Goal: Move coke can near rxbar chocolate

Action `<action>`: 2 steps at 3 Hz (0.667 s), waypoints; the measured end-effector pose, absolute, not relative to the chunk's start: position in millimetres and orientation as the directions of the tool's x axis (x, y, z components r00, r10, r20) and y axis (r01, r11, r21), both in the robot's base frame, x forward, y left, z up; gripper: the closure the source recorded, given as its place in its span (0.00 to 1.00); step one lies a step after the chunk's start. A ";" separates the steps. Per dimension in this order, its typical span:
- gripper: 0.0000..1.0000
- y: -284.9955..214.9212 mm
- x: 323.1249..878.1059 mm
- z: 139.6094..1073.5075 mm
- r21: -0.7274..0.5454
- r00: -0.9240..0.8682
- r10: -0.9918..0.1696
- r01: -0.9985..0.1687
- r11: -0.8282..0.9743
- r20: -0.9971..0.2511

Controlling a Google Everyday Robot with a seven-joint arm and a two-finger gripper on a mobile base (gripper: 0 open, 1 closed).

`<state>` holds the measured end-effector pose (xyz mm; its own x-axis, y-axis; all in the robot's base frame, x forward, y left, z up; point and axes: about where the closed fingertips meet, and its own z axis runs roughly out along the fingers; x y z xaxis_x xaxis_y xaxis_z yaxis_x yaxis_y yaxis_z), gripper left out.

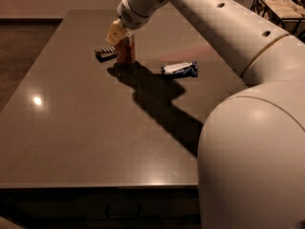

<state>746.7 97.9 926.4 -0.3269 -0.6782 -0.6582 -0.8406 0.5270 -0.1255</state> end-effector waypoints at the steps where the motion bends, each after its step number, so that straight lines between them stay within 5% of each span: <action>1: 0.22 89.3 754.4 923.2 -0.159 -0.323 -0.692 -0.829 0.536 -0.646; 2: 0.01 91.5 754.2 920.5 -0.156 -0.324 -0.693 -0.831 0.533 -0.644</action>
Offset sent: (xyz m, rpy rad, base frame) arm 0.0066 -0.0073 -0.0027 -0.0247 -0.0189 -0.0136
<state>754.2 91.5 920.5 -0.3242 -0.6934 -0.6436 -0.8313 0.5334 -0.1560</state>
